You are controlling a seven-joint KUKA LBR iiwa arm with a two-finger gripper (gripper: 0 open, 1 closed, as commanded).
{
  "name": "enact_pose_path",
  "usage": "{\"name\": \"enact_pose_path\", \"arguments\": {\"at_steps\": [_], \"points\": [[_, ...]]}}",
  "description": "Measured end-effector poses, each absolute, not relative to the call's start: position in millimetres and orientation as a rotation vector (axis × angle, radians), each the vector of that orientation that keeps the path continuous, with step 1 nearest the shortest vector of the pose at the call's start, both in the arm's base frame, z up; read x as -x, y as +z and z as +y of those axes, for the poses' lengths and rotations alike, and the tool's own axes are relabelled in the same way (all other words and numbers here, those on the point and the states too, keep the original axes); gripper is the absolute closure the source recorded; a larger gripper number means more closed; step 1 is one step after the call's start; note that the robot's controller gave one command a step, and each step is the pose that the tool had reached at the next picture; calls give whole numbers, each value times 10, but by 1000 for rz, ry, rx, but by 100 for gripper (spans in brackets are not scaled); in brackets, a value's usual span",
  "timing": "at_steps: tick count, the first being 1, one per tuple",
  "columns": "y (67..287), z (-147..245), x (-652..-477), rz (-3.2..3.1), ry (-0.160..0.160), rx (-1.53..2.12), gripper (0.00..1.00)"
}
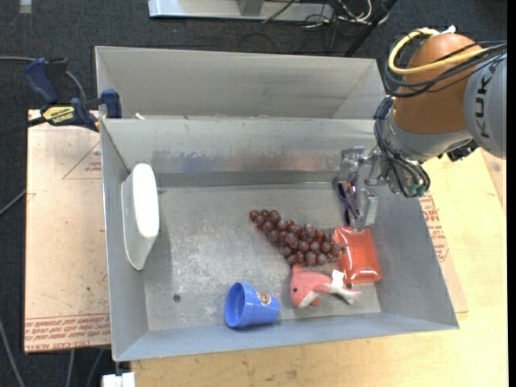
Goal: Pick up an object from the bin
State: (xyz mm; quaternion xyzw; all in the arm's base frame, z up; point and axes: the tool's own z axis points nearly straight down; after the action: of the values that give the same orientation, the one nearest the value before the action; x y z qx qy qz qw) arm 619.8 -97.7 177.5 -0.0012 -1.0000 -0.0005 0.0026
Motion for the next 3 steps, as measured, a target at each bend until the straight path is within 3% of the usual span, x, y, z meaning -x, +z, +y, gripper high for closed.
{"name": "enact_pose_path", "arguments": {"at_steps": [1, 2, 3], "points": [[1823, -975, -6212, -3143, 0, 1, 0], [1345, -751, -5929, -3147, 2, -13, 0], [797, -523, -5947, -3141, -1, -98, 100]]}}
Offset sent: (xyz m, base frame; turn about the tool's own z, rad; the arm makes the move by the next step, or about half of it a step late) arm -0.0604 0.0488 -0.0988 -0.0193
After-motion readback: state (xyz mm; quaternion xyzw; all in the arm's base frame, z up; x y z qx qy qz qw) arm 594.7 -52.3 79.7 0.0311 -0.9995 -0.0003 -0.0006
